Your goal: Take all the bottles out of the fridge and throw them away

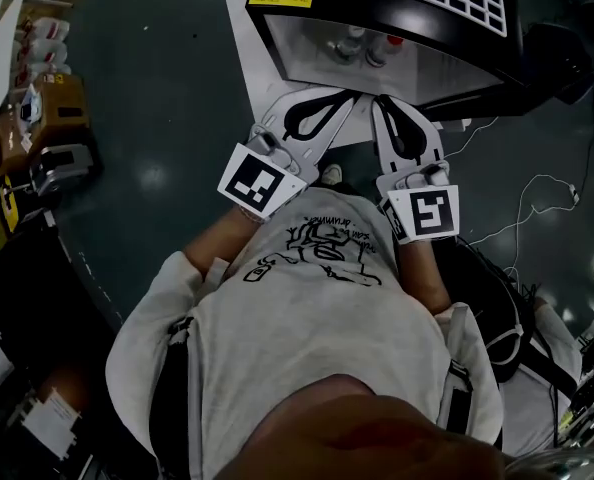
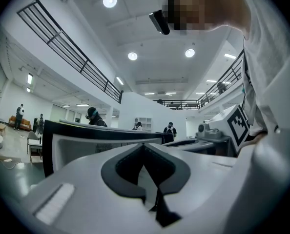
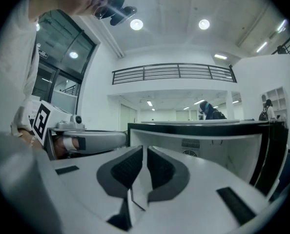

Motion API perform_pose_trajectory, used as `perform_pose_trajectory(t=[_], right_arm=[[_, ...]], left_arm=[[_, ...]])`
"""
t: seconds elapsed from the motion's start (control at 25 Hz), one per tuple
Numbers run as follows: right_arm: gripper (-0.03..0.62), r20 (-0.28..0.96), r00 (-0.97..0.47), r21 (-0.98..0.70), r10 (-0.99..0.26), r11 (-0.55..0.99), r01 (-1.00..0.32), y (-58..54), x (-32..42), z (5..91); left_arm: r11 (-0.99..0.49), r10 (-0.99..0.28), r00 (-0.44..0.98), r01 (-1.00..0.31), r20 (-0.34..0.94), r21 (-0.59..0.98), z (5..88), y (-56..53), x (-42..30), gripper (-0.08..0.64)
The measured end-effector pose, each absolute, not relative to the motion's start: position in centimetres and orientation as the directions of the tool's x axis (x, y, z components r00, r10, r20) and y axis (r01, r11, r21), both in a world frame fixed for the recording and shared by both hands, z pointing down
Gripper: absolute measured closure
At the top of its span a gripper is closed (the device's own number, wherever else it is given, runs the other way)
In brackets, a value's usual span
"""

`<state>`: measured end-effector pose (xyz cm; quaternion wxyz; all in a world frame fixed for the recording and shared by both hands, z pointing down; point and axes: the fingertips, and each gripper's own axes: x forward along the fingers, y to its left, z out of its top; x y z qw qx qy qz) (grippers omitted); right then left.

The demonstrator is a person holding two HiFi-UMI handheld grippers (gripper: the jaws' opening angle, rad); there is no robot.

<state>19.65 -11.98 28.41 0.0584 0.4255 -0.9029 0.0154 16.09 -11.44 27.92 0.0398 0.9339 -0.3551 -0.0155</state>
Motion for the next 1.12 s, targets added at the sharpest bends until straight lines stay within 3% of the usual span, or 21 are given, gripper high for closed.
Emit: perform_pose_trajectory(t=[0.36,1.12], right_arm=[[0.58,0.14,-0.62,0.018,-0.772,0.628,-0.778,-13.7,19.5,32.0],[0.482,0.181,-0.614,0.026,-0.768,0.628,-0.778,-18.1,19.1,38.3]], left_arm=[[-0.727,-0.686,0.727,-0.686,0.013,0.039,30.9,-13.4,15.4,0.551],[-0.697,-0.717,0.697,-0.717,-0.003,-0.003,35.5,-17.6,15.2,0.551]])
